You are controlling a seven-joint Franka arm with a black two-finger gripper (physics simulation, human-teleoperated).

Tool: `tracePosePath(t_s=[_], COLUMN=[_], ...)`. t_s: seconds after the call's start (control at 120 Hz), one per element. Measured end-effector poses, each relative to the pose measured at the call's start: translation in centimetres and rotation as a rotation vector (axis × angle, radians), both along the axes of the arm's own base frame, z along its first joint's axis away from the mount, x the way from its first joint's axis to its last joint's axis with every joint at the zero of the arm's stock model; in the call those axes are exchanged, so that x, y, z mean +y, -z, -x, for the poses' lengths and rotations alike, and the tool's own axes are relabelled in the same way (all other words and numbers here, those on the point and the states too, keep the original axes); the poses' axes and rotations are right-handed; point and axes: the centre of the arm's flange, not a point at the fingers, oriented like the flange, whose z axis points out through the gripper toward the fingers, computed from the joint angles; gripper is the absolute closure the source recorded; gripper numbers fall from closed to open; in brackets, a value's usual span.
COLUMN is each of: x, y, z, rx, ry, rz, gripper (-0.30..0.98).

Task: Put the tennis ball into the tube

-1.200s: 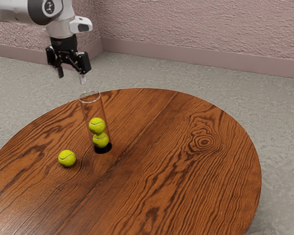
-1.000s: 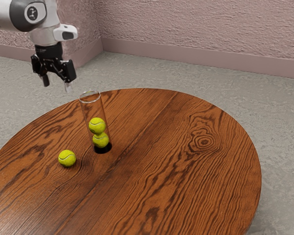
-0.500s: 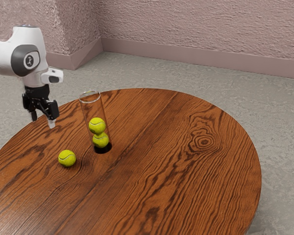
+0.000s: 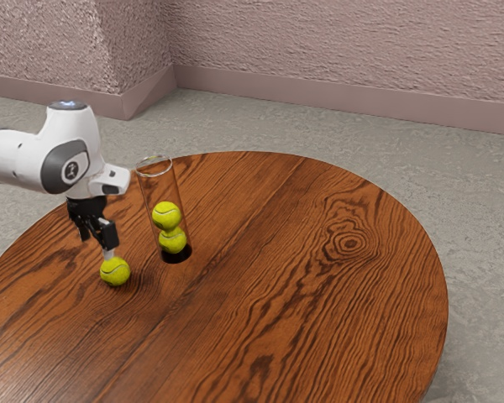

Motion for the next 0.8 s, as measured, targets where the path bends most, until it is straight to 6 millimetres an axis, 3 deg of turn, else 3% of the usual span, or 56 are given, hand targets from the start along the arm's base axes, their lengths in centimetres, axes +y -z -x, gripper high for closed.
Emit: tracePosePath(t_s=[0.117, 0.308, 0.8], x=[1.4, 1.2, 2.0], y=[1.3, 4.4, 7.5], z=[0.0, -0.2, -1.9], rx=[0.010, 0.046, 0.056], ry=[0.000, 0.023, 0.028], rz=[-0.013, -0.017, -0.003], gripper=[0.00, 0.00, 0.00])
